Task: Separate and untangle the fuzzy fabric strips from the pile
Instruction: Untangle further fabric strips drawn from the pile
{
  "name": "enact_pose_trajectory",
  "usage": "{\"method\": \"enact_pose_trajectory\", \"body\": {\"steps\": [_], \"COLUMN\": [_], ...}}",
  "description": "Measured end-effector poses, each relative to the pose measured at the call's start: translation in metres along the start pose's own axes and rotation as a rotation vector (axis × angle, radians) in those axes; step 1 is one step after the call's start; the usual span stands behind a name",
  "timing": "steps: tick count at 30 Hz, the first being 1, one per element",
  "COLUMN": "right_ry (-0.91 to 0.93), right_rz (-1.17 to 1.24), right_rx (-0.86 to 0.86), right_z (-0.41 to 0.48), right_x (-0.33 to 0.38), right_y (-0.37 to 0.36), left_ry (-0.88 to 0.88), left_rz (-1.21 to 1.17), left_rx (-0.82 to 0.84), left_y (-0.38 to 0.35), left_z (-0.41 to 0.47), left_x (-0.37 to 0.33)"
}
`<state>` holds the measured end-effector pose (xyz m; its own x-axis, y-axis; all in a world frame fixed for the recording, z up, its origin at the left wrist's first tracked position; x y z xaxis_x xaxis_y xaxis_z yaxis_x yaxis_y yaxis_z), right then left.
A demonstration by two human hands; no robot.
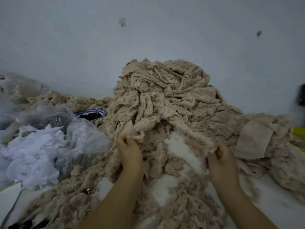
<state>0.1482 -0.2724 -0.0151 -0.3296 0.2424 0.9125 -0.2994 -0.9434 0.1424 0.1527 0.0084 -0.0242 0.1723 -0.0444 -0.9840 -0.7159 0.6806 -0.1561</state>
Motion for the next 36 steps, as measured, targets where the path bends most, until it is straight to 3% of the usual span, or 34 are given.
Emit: {"method": "enact_pose_trajectory", "body": {"steps": [3, 5, 7, 9, 15, 17, 20, 25, 27, 31, 33, 36], "right_ry": [0.102, 0.164, 0.246, 0.292, 0.323, 0.247, 0.109, -0.134, -0.312, -0.574, -0.624, -0.551], "right_rz": [-0.097, -0.144, -0.214, -0.285, -0.384, -0.367, -0.232, 0.151, 0.326, 0.424, 0.556, 0.755], "right_rx": [0.185, 0.289, 0.427, 0.544, 0.733, 0.734, 0.646, 0.231, 0.25, 0.397, 0.422, 0.388], "right_z": [-0.01, -0.015, -0.024, -0.032, -0.042, -0.04, -0.033, -0.007, -0.008, -0.017, -0.016, -0.014], "right_x": [0.013, 0.019, 0.026, 0.027, 0.023, 0.017, 0.009, -0.007, -0.015, -0.021, -0.019, -0.014], "right_y": [-0.018, -0.026, -0.04, -0.051, -0.07, -0.068, -0.058, -0.029, -0.035, -0.055, -0.057, -0.046], "left_ry": [-0.398, -0.406, -0.269, -0.115, 0.492, 0.577, 0.461, 0.19, 0.177, 0.135, 0.069, -0.017], "left_rz": [0.255, 0.347, 0.438, 0.415, -0.154, -0.261, -0.165, 0.03, 0.044, 0.138, 0.234, 0.308], "left_rx": [0.194, 0.387, 0.552, 0.61, 0.568, 0.541, 0.561, 0.743, 0.821, 0.984, 1.074, 1.065], "left_y": [-0.024, -0.045, -0.058, -0.06, -0.056, -0.057, -0.056, -0.069, -0.074, -0.081, -0.088, -0.093], "left_z": [-0.034, -0.051, -0.06, -0.058, -0.051, -0.05, -0.048, -0.066, -0.077, -0.101, -0.116, -0.123], "left_x": [-0.029, -0.027, -0.011, 0.003, 0.026, 0.029, 0.019, 0.001, -0.003, -0.005, -0.002, -0.001]}}
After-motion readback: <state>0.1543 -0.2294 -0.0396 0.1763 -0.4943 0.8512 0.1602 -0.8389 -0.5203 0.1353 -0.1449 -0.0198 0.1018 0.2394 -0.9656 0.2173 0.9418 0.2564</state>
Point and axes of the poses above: each hand's wrist, its own z-axis towards the middle knuckle, its own y-axis out of the back of the hand, x = y × z, the point moved 7 cm from there along z, towards the middle knuckle, and after that the axes turned 6 degrees about z, right-handed, at the moved point
